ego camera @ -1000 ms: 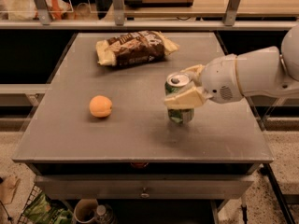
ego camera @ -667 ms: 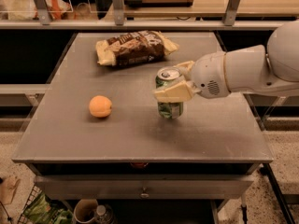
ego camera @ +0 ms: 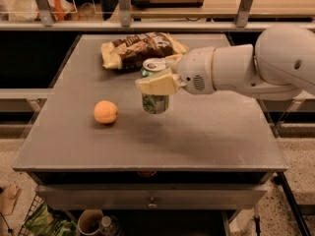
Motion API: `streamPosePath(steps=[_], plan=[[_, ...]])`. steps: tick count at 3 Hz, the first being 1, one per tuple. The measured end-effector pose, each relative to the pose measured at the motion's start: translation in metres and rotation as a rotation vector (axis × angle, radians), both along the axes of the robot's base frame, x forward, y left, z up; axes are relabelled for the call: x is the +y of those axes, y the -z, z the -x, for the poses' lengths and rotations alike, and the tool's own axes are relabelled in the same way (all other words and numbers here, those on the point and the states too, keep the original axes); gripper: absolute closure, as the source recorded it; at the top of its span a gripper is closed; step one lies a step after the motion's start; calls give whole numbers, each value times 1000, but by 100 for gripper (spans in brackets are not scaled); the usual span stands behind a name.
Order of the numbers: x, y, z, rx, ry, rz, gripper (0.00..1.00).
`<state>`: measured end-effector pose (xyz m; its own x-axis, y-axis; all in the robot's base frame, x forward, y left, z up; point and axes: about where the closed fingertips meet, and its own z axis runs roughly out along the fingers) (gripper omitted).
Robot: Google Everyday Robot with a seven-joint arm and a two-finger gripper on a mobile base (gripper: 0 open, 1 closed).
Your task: Move green can near orange
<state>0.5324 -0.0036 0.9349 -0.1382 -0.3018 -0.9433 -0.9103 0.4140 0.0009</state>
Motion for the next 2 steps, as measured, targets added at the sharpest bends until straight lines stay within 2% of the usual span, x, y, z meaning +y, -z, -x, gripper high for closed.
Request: streamPosePath(steps=[1,2], plan=[[15,-3,-5,-68,5,-44,100],[26,10,-5,-130,-5,-65,100]])
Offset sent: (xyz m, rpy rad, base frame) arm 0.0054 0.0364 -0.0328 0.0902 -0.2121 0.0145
